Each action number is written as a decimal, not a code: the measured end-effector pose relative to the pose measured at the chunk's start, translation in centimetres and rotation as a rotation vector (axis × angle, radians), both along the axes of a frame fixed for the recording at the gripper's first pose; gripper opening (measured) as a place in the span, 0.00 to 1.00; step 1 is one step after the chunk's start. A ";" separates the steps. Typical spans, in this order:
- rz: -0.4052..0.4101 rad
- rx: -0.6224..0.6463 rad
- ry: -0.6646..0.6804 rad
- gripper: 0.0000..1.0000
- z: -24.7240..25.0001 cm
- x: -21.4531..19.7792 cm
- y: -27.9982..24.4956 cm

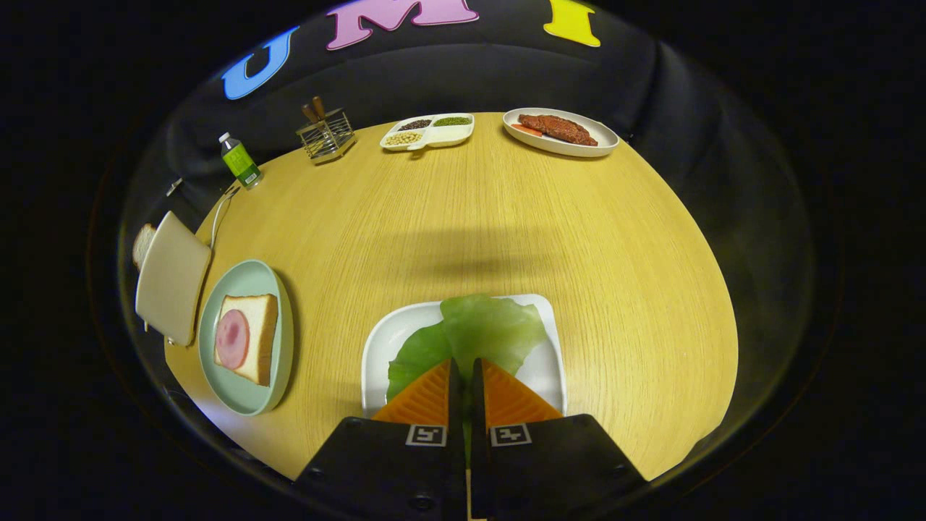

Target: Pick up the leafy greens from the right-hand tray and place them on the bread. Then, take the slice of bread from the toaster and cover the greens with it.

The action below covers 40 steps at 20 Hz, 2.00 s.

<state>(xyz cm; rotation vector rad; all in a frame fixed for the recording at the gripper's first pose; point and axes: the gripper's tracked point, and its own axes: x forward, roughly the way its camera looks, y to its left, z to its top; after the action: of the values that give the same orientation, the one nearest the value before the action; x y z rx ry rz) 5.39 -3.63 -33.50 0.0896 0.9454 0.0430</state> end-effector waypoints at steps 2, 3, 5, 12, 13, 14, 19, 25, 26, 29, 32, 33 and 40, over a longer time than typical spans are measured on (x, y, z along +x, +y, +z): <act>-0.022 0.025 -0.014 0.07 1.3 -0.1 0.2; -0.023 0.032 -0.021 0.07 2.2 -0.2 0.4; -0.010 0.030 -0.046 0.07 3.8 -0.2 0.8; 0.067 0.018 -0.143 0.07 9.7 -0.3 4.2; 0.080 0.020 -0.159 0.07 10.5 -0.3 5.0; 0.094 0.022 -0.170 0.07 11.1 -0.3 5.7; 0.185 0.037 -0.227 0.07 14.5 -0.2 10.5; 0.315 0.064 -0.226 0.07 14.9 -1.0 17.5; 0.331 0.070 -0.216 0.07 14.6 -1.1 18.6; 0.370 0.081 -0.193 0.07 13.9 -1.3 21.2; 0.393 0.085 -0.155 0.07 12.7 -1.3 23.1; 0.400 0.085 -0.143 0.07 12.2 -1.3 23.7; 0.427 0.049 -0.057 0.14 9.1 -1.0 25.5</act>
<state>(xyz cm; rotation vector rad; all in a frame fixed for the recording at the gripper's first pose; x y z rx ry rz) 4.41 21.89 -24.38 -0.0700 0.8934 0.4611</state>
